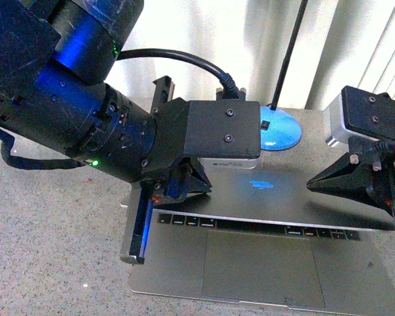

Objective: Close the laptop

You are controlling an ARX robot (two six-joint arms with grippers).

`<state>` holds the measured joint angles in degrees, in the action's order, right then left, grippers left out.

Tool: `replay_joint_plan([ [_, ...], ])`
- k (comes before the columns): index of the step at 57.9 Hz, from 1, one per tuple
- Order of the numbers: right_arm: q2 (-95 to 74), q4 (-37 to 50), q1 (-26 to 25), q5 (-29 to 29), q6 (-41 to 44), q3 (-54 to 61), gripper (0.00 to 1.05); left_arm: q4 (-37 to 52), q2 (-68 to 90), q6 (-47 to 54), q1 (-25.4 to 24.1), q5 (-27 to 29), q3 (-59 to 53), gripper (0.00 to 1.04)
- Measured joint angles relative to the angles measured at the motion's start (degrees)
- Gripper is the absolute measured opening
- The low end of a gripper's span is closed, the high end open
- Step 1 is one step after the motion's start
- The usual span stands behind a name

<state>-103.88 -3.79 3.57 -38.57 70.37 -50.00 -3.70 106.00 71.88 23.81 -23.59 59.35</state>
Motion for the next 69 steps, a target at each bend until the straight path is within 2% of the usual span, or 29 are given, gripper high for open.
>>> replay_joint_plan([
  [50, -9.44, 13.84, 1.84, -1.44, -6.01, 6.01, 0.03, 11.10, 6.32, -2.95, -0.57, -0.59, -8.85, 0.04],
  [69, -11.96, 15.69, 1.77, -1.68, -7.19, 6.75, 0.03, 13.07, 8.46, -3.61, -0.42, -1.01, -9.77, 0.04],
])
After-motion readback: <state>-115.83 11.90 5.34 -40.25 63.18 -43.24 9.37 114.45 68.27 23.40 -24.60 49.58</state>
